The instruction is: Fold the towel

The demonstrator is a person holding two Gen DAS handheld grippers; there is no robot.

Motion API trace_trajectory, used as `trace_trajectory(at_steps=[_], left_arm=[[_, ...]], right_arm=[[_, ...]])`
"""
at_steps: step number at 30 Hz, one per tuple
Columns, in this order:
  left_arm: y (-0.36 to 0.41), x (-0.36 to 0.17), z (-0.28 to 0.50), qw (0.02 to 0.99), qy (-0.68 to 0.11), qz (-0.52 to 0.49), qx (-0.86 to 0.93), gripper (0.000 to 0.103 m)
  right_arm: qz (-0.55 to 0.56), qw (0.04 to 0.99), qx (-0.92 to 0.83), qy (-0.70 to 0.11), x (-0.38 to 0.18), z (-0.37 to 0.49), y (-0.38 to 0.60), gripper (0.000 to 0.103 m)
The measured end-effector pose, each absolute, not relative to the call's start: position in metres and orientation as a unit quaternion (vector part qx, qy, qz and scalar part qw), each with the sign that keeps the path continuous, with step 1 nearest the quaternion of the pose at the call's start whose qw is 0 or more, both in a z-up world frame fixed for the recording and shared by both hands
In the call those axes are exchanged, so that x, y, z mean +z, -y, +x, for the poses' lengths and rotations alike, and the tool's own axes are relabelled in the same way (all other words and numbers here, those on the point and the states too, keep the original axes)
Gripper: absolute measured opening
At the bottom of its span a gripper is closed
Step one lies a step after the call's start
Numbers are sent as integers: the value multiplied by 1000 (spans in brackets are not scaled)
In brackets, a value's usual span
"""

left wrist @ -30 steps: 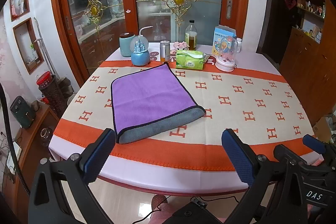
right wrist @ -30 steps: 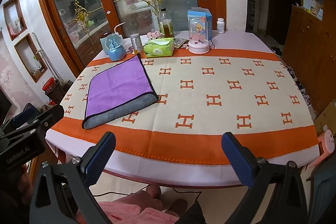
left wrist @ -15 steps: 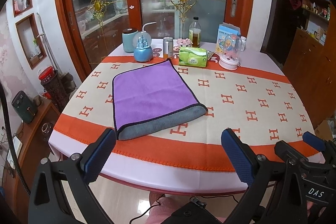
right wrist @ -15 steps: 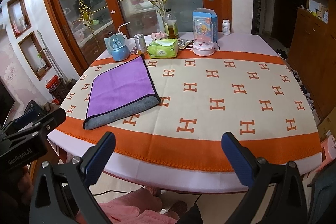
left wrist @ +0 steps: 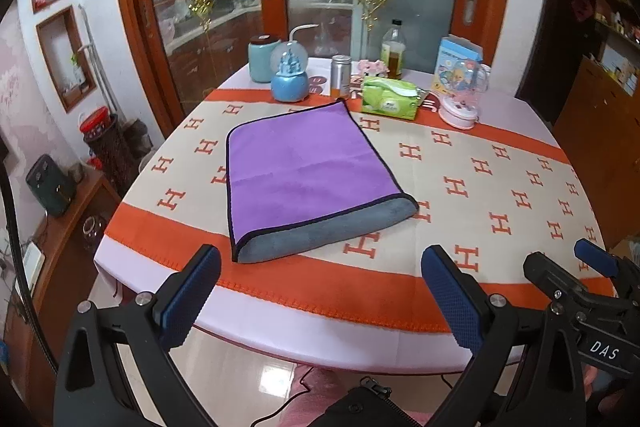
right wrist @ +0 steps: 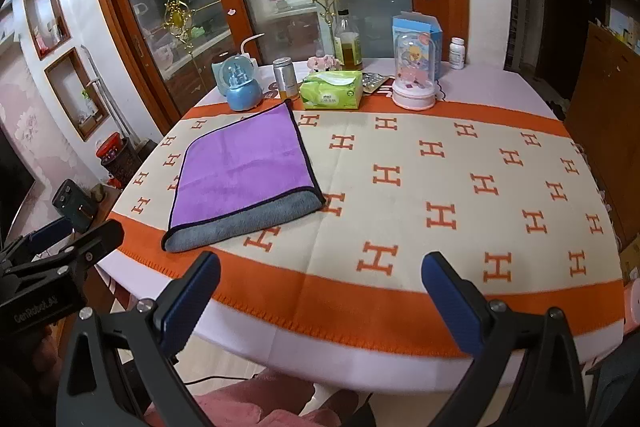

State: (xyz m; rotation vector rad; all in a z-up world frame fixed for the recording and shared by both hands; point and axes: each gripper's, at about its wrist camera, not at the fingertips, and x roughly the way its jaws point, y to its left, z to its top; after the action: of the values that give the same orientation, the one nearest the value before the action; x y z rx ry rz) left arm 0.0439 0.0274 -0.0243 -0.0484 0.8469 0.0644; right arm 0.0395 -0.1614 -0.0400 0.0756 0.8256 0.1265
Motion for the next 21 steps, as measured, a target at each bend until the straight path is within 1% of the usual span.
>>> trace_trajectory(at_steps=[12,21], left_arm=[[-61,-55,98,886,-458,-48,53,100],[-90,-82,133,872,-483,-53,55,100]], right_arm=[[13,908,77,-412,-55,100,148,99],[-19,901,122,-415,-72,147,132,96]])
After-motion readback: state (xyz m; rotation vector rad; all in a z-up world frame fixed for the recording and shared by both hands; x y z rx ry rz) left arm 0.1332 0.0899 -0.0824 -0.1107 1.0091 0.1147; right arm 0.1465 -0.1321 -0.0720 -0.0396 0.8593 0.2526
